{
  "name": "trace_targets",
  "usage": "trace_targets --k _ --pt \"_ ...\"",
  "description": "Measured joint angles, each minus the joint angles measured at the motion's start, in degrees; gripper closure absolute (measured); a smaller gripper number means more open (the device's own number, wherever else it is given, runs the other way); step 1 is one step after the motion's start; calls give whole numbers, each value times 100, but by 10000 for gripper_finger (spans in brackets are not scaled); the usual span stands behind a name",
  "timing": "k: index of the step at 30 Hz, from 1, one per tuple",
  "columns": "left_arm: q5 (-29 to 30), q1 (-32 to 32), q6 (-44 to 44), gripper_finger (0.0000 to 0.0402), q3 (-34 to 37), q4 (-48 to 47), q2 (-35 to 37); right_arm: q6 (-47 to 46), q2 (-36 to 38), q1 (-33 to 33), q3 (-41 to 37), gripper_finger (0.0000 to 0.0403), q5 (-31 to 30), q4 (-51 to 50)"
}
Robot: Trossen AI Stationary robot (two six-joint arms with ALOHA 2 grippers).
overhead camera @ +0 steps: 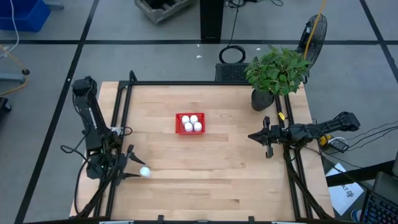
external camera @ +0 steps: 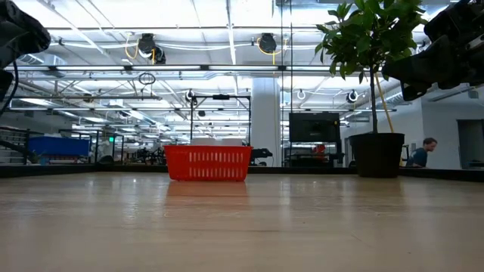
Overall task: Pick and place pill bottles into a basket
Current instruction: Put the white pill bottle into the red basket
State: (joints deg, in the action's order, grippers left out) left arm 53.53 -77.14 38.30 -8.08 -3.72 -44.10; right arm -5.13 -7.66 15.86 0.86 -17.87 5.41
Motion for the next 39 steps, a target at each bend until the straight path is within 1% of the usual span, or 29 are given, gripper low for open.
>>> trace_targets --k 5,14,22,28,39 --pt "53 2 -20 133 103 173 0 0 -2 -2 -1 403 0 -1" --pt "-127 67 190 133 257 252 -2 0 -2 -1 -2 403 0 -2" --pt "-630 462 171 132 274 260 -24 0 -2 -2 -1 403 0 -2" --pt "-1226 809 127 132 274 261 -24 0 -2 -2 0 403 0 -2" --pt "-1699 1228 274 132 274 357 -24 0 -2 0 -2 403 0 -2"
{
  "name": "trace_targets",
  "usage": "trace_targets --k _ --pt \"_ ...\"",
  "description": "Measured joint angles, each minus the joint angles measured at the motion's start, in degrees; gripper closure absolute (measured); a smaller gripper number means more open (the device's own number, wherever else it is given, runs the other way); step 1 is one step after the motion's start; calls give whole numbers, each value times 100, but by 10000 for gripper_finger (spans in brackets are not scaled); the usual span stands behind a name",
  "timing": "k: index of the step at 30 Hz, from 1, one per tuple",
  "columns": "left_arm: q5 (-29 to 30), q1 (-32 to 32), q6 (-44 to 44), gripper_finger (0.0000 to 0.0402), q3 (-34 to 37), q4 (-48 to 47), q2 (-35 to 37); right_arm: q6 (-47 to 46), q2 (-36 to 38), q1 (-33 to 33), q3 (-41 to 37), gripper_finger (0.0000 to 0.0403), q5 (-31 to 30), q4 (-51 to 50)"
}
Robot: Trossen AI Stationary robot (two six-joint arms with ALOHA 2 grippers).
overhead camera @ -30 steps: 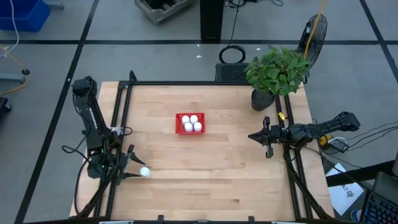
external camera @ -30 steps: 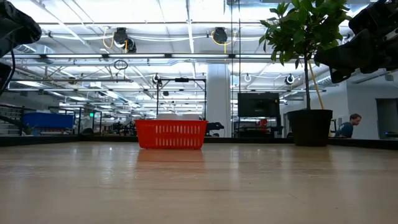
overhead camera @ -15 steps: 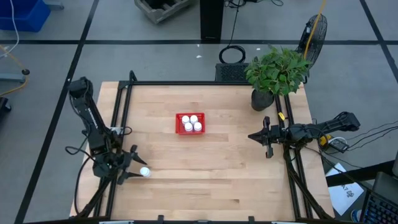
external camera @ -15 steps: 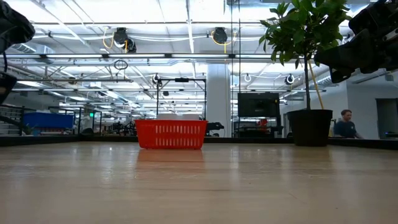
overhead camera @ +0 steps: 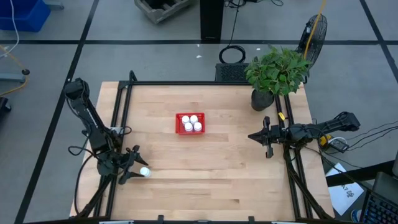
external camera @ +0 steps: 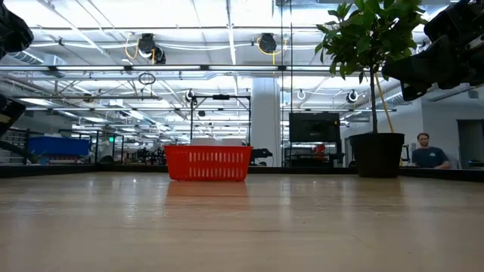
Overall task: Pick and place pill bottles into a basket
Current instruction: Put the white pill bottle into the red basket
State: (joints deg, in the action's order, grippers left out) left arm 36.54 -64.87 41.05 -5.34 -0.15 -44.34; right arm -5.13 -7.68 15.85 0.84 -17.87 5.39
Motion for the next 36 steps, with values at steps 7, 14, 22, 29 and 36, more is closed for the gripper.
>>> trace_targets --k 7,14,22,29,36 --pt "-96 124 69 133 0 -4 0 0 0 -2 2 403 0 0" --pt "-182 184 150 191 0 -5 0 0 0 -2 0 403 0 0" --pt "-189 184 263 238 -11 32 2 0 0 0 0 403 0 0" --pt "812 249 285 222 0 51 -4 0 0 -1 0 403 0 0" --pt "1385 879 -21 233 0 617 -4 0 0 0 2 403 0 0"
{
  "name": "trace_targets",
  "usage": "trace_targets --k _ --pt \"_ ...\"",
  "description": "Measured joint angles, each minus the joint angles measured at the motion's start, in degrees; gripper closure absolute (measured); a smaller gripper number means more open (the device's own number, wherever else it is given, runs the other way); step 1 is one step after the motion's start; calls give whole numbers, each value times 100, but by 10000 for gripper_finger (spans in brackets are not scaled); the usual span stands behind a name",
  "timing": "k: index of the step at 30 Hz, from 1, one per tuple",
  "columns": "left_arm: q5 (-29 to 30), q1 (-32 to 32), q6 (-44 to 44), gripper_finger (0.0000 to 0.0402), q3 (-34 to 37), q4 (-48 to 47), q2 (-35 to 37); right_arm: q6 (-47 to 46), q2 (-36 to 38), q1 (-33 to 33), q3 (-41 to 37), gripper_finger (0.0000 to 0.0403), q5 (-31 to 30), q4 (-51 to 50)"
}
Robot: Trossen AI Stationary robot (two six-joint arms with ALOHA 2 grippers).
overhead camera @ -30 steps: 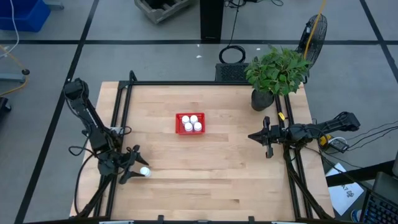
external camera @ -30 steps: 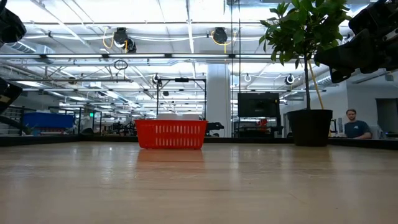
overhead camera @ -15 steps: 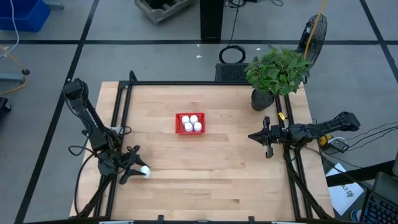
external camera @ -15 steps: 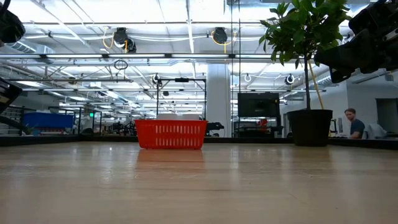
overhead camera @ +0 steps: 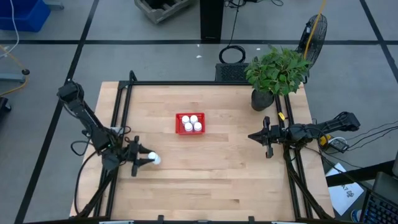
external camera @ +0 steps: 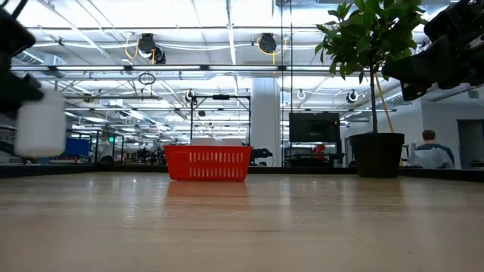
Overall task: Pick and place pill bottles into a basket
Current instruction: Put the white pill bottle into the red basket
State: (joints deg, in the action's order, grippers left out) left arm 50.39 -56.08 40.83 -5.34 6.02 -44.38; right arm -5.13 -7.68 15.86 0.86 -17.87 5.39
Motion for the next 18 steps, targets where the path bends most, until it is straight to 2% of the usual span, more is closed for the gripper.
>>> trace_targets --k 7,10,14,18 --pt "22 1059 -1230 237 0 1453 2 0 2 0 -2 403 2 0" --pt "-125 1610 -1643 224 0 1794 4 0 0 -1 -1 403 0 0" --pt "-477 2469 -1652 219 -11 1824 2 0 1 -2 -2 403 0 0" --pt "-981 3296 -1652 237 -11 1915 2 0 2 -1 0 403 0 0"
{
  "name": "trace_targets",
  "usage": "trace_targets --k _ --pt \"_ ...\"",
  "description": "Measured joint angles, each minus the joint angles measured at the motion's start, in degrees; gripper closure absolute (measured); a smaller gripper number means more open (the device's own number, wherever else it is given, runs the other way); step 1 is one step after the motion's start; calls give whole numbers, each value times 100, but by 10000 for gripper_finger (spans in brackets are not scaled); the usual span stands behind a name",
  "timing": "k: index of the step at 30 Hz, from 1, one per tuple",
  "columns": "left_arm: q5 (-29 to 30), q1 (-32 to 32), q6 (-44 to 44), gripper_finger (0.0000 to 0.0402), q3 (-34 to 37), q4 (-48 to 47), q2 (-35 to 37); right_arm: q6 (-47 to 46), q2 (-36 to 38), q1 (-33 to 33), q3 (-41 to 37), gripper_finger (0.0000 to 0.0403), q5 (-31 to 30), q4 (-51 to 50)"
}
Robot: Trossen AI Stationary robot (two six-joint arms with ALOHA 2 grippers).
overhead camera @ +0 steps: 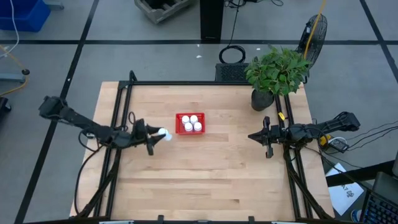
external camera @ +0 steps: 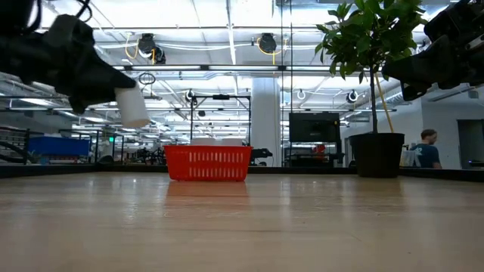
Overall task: Pick and place pill bottles into a basket
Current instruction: Put the white pill bottle into the red basket
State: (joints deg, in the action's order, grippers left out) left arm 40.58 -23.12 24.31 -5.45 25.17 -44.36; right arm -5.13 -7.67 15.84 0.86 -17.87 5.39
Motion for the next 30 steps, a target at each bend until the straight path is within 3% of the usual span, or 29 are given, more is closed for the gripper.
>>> trace_targets --k 8,14,21,30 --pt "-1174 1163 -340 235 -73 558 -58 0 0 -1 -1 403 0 0" --pt "-1958 1710 -892 235 -871 474 -675 0 -2 0 1 403 0 2" --pt "-2018 2116 -1243 226 -1722 -577 -1529 0 -2 0 -1 403 0 2" --pt "-2109 2447 -1218 237 -1742 -146 -2263 0 1 1 -1 403 0 0"
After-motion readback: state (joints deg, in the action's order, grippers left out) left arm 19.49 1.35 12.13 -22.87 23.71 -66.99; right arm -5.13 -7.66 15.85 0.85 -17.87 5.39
